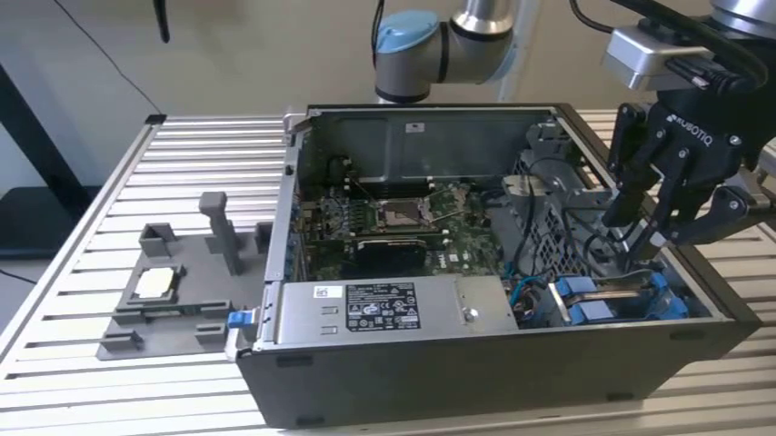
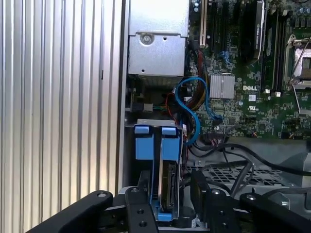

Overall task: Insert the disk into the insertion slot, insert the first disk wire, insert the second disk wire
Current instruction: 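Insert the disk into the insertion slot, then insert the first disk wire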

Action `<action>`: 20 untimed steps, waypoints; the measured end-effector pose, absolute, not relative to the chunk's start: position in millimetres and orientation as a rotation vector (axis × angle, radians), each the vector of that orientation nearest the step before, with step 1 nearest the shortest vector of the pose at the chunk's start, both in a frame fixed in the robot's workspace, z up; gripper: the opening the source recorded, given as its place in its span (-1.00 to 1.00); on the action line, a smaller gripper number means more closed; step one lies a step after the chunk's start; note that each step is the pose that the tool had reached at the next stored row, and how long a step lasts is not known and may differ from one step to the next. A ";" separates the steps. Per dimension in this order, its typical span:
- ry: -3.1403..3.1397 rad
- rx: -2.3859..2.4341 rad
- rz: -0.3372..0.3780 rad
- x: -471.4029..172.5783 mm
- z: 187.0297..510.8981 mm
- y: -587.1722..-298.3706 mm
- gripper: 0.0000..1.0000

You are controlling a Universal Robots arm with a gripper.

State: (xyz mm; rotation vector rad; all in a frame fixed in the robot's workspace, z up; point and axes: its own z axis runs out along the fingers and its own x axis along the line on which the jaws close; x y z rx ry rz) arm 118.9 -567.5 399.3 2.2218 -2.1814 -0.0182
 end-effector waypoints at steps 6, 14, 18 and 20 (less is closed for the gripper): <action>-2.200 2.241 0.006 118.9 403.9 -564.3 -0.07; -2.216 2.258 0.025 119.0 415.4 -559.7 -0.07; -2.217 2.258 0.024 123.7 414.2 -557.0 -0.07; -2.216 2.258 0.025 125.7 412.2 -553.8 -0.07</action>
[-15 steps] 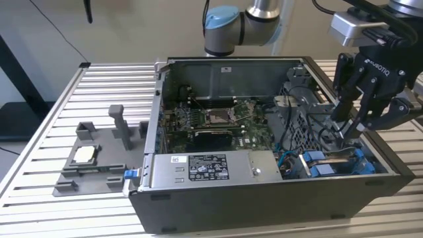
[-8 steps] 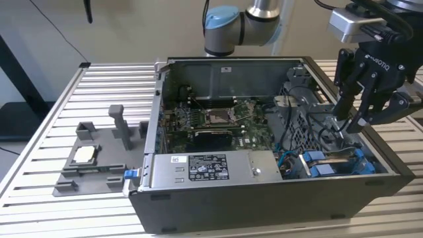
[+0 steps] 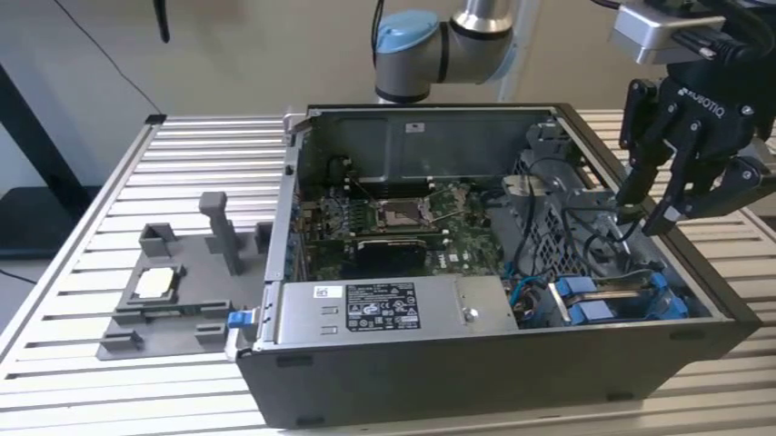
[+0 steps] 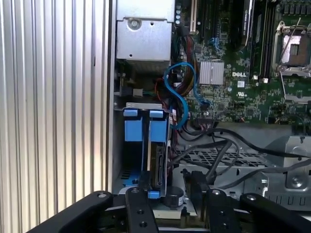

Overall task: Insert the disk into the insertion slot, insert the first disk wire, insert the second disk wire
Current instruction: 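Insert the first disk wire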

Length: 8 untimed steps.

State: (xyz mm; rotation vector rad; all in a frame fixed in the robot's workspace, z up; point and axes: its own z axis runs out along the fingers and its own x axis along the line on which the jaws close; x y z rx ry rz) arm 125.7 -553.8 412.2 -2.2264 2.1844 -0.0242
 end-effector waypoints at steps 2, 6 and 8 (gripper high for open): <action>2.181 -2.229 -0.024 127.3 409.5 -550.3 -0.07; 2.170 -2.239 -0.025 128.6 405.6 -546.5 -0.07; 2.160 -2.247 -0.027 129.4 403.0 -543.8 -0.07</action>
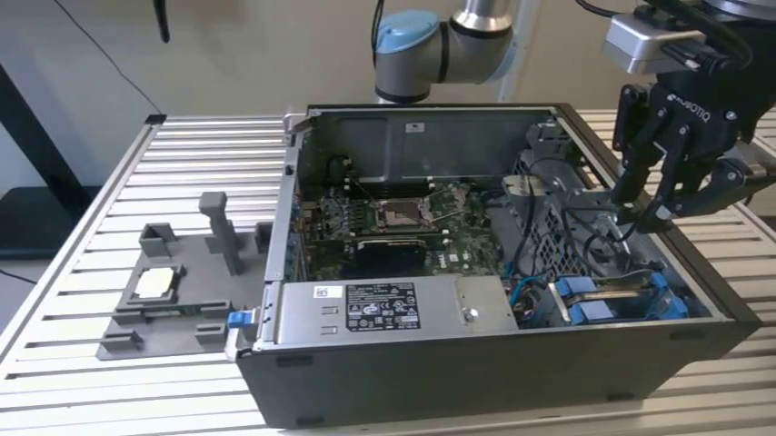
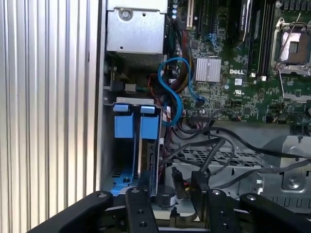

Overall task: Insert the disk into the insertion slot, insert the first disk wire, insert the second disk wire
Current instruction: 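Insert the first disk wire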

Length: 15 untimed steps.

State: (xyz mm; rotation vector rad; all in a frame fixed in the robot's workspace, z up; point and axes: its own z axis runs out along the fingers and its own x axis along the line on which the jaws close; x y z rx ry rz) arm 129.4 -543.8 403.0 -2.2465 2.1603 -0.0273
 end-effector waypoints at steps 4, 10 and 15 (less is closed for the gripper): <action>2.150 -2.252 -0.031 129.9 400.1 -541.9 -0.11; 2.147 -2.252 -0.034 129.9 398.0 -540.6 -0.37; 2.147 -2.252 -0.034 129.9 397.8 -540.4 -0.55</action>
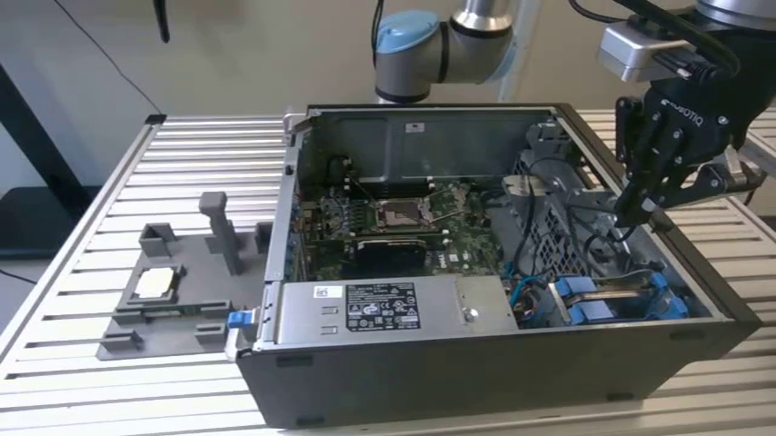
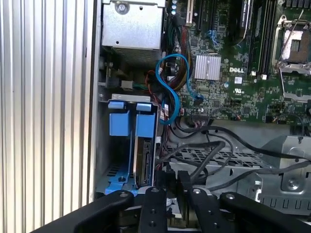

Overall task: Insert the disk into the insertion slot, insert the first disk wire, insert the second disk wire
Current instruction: 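Insert the first disk wire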

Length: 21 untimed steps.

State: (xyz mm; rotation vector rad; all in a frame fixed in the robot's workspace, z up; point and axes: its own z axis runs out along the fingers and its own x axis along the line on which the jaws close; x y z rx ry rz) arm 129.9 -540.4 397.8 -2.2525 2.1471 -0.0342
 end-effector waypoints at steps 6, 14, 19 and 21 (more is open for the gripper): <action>2.148 -2.254 -0.036 129.9 397.7 -540.4 -0.62; 2.157 -2.266 -0.063 128.9 393.0 -540.4 -0.62; 2.161 -2.270 -0.094 127.0 388.9 -540.4 -0.62; 2.161 -2.270 -0.107 126.2 387.2 -540.4 -0.62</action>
